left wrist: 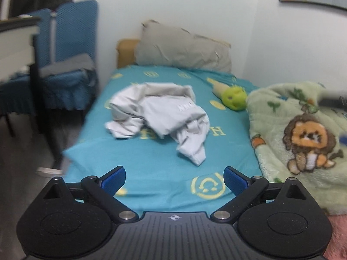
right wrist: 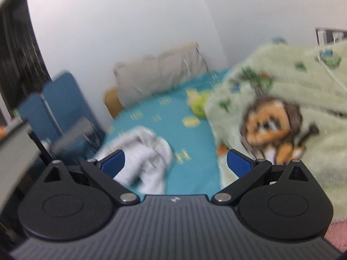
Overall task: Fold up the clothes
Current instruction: 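Move both grippers toward the crumpled white T-shirt on the bed, then grasp the white T-shirt with the left gripper and lift it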
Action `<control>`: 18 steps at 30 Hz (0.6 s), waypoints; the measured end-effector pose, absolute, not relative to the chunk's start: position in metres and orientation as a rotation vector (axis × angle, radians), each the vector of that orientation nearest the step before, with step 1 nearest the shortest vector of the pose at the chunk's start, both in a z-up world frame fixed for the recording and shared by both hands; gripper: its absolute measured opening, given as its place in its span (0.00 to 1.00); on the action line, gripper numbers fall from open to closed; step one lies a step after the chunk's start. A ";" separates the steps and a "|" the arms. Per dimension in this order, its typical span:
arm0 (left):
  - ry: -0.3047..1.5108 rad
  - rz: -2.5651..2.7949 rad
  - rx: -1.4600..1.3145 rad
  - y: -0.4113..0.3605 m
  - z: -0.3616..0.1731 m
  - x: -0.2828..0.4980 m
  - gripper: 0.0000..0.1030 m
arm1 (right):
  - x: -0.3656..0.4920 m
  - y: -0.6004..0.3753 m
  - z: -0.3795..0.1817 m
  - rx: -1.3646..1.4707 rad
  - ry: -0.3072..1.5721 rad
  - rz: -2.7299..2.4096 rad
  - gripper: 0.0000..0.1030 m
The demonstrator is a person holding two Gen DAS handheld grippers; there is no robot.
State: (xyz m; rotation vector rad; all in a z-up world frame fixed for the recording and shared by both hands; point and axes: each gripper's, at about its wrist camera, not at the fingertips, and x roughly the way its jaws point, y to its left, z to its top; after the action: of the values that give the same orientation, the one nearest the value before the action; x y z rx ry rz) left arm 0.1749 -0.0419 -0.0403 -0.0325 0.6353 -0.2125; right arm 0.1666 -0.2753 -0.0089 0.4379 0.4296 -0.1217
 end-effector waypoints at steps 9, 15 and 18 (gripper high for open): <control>0.680 -0.240 -0.196 -0.046 -0.115 0.320 0.88 | 0.210 -0.311 -0.064 0.591 0.546 -0.173 0.99; 0.612 -0.203 -0.352 -0.031 -0.130 0.373 0.76 | 0.235 -0.308 -0.088 0.581 0.564 -0.150 0.99; 0.631 -0.189 -0.337 -0.030 -0.131 0.387 0.48 | 0.247 -0.297 -0.098 0.529 0.588 -0.128 0.99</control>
State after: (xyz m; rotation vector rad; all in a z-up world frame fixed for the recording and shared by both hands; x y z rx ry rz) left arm 0.3875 -0.0296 -0.1306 -0.3373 0.6310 -0.1890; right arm 0.2466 -0.2967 -0.0978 0.5289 0.5877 -0.1279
